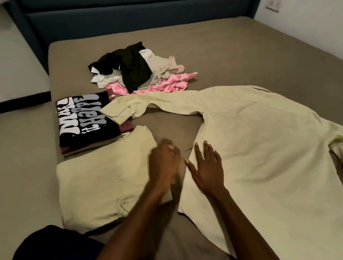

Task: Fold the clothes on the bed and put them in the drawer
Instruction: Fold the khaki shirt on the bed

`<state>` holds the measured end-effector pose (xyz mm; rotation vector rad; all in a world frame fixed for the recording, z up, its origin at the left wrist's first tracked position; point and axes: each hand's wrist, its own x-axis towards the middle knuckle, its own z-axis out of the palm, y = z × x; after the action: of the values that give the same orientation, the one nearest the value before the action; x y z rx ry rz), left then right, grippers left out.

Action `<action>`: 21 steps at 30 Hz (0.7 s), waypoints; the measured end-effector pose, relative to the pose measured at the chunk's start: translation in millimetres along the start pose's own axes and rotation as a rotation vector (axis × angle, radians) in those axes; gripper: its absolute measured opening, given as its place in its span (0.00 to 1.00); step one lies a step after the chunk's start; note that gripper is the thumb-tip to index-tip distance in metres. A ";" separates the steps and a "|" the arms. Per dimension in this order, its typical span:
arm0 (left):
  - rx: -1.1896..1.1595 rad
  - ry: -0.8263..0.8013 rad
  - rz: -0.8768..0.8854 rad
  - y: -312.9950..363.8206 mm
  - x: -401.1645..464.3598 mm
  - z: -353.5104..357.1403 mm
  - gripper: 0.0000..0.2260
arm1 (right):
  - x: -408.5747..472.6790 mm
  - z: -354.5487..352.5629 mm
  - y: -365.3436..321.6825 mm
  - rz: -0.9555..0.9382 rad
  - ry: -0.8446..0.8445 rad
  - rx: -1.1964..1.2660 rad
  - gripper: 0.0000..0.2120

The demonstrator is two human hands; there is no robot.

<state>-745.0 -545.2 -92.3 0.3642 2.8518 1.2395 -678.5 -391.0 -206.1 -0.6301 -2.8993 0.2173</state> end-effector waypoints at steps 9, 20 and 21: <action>0.433 0.185 -0.304 -93.6 179.4 -66.2 0.51 | -5.4 3.9 -1.1 0.000 0.031 0.002 0.36; 0.594 -0.036 -0.259 -105.7 239.1 -59.2 0.33 | 0.8 7.7 0.4 0.002 0.066 0.038 0.36; 0.619 -0.034 -0.254 -106.8 240.5 -58.4 0.32 | 0.9 7.8 -0.2 0.004 0.061 0.041 0.36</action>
<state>-1007.1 -605.6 -109.6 0.0138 3.0585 0.2912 -680.9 -391.7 -213.5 -0.6245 -2.8278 0.2532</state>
